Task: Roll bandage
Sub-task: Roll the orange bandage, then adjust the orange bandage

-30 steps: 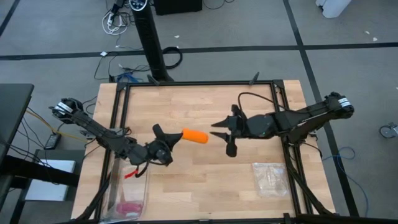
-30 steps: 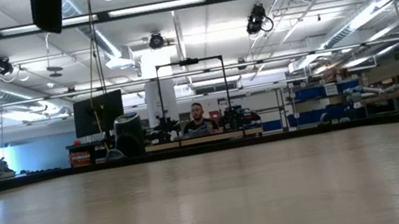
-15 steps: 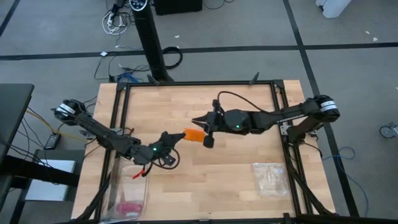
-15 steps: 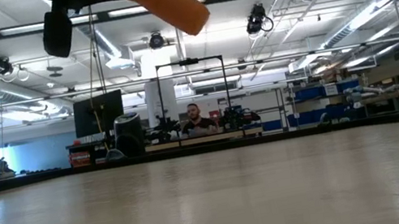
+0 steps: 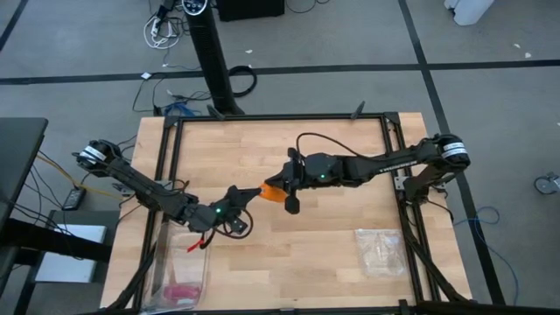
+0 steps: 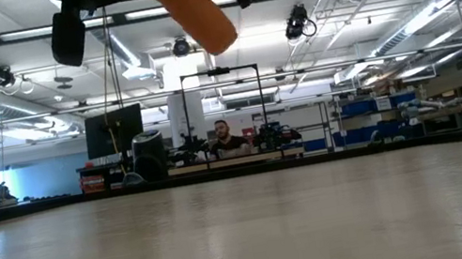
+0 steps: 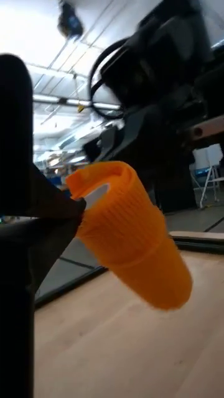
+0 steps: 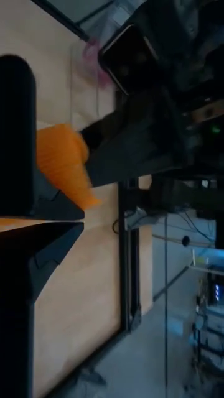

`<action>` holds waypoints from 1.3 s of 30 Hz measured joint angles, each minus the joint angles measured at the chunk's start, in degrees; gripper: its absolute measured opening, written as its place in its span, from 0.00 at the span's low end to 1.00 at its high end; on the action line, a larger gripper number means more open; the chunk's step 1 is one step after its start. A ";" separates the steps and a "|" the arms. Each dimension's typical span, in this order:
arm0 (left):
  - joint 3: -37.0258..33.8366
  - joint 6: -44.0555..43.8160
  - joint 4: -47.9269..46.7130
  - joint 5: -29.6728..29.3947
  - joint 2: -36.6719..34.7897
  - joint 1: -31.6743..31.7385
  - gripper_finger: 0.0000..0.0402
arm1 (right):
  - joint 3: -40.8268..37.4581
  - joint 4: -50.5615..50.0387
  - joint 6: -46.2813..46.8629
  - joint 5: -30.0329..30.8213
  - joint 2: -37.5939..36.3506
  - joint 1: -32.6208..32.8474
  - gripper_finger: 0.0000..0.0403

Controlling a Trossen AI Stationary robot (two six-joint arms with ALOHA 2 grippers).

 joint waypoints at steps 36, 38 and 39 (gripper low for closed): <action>5.79 -94.67 -39.60 20.59 -4.55 12.03 0.00 | -15.38 -14.54 11.77 5.40 -13.72 1.48 0.22; 5.79 -94.94 -46.45 23.19 -5.63 11.42 0.00 | -16.75 -11.05 12.29 3.67 -13.70 1.84 0.22; 5.77 -95.38 -49.45 25.21 -6.10 11.10 0.00 | -17.30 -9.50 12.68 3.20 -13.70 2.03 0.22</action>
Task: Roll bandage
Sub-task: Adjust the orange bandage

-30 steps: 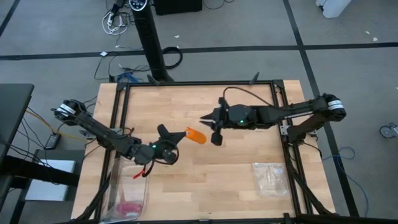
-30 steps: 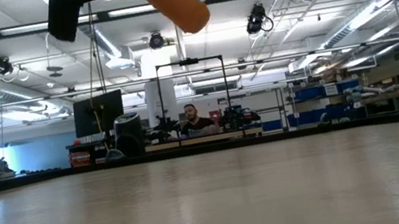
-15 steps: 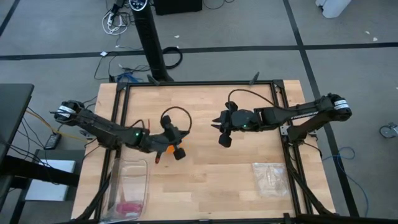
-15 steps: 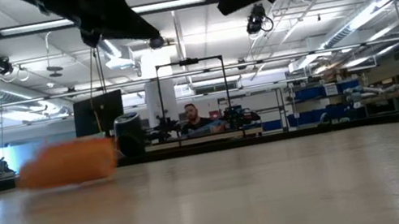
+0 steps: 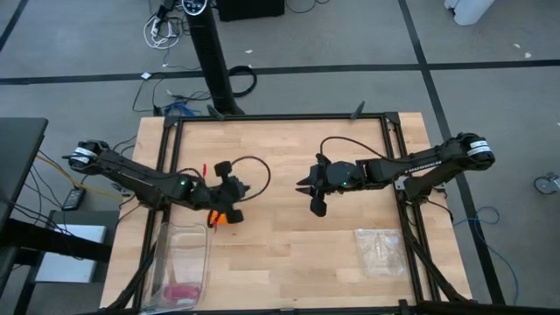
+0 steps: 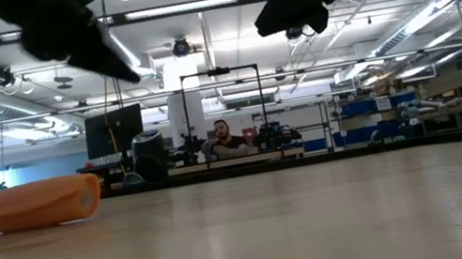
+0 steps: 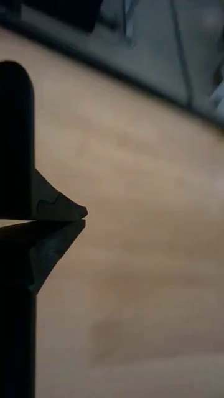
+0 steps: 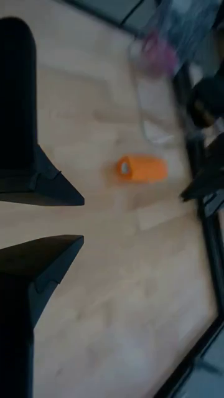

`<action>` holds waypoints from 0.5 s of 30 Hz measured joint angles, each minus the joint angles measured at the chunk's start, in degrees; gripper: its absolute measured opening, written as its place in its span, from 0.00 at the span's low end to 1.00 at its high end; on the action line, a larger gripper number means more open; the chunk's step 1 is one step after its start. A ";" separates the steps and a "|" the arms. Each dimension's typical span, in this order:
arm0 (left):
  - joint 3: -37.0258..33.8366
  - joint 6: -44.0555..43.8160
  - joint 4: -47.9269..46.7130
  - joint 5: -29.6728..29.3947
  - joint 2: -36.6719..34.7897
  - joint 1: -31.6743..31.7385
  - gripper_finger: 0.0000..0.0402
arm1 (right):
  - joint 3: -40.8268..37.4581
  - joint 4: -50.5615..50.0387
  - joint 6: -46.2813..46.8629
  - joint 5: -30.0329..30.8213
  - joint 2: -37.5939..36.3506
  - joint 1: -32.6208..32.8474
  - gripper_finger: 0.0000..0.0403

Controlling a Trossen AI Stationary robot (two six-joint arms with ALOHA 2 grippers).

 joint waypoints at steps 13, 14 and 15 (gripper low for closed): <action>-0.07 -0.51 -17.98 17.92 5.17 -3.00 0.06 | -5.17 11.03 0.28 -0.27 0.00 2.33 0.19; -0.06 0.28 -17.52 18.75 5.52 -3.29 0.06 | -5.17 11.11 0.02 -0.38 0.00 2.47 0.18; -0.04 0.40 -17.22 18.81 5.94 -3.68 0.06 | -5.17 11.10 -0.03 -0.42 0.00 2.67 0.18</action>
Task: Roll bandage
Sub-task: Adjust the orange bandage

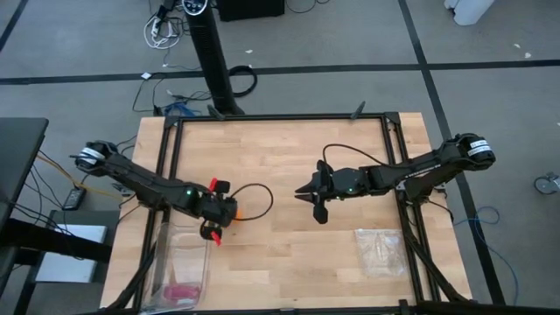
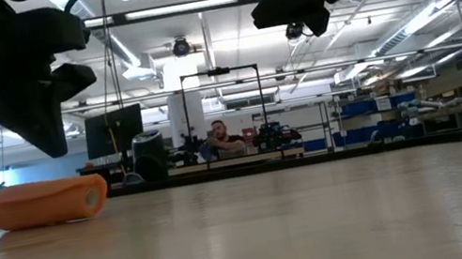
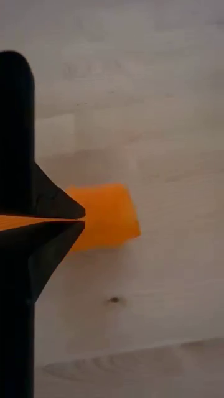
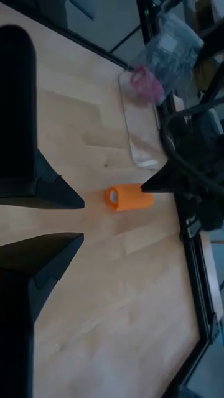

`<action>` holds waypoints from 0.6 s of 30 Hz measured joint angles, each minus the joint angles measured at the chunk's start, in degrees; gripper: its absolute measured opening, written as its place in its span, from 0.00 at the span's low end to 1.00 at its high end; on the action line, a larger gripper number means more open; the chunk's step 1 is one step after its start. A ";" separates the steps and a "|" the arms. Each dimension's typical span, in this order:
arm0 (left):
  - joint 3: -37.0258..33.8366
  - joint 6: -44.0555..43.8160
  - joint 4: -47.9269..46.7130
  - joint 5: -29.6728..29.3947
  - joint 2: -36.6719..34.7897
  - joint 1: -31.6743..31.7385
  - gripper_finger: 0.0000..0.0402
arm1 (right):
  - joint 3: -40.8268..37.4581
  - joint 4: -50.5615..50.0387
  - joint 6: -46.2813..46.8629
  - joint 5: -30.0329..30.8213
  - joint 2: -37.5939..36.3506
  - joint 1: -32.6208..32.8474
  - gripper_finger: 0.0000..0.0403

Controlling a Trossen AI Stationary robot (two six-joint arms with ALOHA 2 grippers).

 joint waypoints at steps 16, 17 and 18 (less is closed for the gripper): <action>0.23 -1.33 -0.90 2.07 8.02 -0.86 0.20 | 0.02 0.50 -0.64 -0.10 0.02 0.09 0.19; 0.31 -1.14 -0.78 2.03 8.81 -0.86 0.20 | 0.02 0.46 -0.64 -0.10 0.04 0.10 0.19; 0.39 -0.82 -0.76 1.82 9.33 -0.86 0.20 | 0.02 0.49 -0.65 -0.10 0.04 0.12 0.19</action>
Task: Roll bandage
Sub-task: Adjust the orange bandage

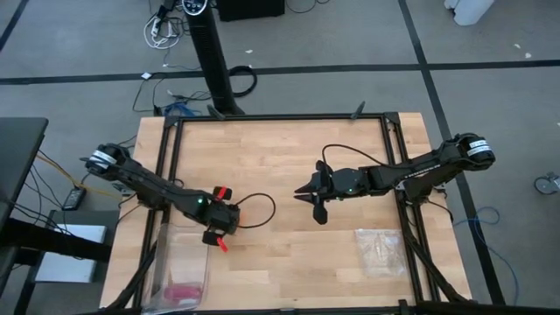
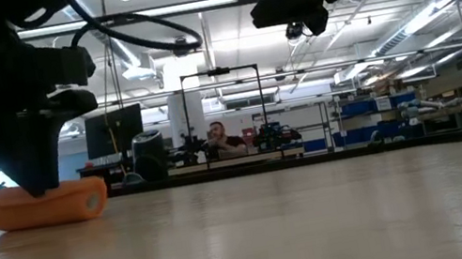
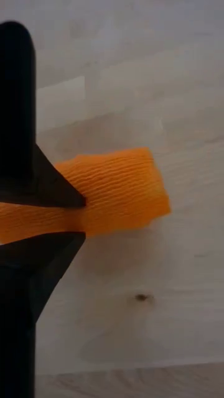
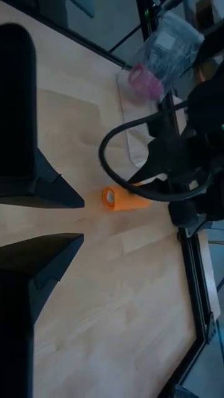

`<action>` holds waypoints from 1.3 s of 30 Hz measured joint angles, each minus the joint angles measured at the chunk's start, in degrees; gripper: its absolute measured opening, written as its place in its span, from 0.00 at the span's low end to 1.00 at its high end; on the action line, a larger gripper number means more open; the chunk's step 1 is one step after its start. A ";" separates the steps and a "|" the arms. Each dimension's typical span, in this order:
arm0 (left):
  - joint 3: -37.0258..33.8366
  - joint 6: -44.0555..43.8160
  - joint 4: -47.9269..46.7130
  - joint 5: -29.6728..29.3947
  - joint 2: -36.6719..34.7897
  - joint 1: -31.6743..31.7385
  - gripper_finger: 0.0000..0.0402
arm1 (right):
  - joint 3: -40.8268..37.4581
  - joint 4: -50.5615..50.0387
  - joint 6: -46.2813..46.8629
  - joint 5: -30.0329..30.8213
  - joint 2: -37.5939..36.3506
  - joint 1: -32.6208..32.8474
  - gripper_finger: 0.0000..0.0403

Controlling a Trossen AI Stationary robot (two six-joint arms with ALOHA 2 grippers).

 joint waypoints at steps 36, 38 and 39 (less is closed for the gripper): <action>2.89 5.47 -5.03 -4.43 -9.66 3.92 0.29 | 0.07 -24.50 16.00 -4.50 -3.09 8.78 0.29; 2.04 5.64 -4.98 -2.62 -8.83 5.85 0.32 | 0.07 -23.54 15.43 -4.07 -3.43 8.61 0.32; 1.76 5.66 -4.78 -1.60 -8.50 6.81 0.33 | 0.13 -23.20 14.97 -4.10 -3.43 8.52 0.33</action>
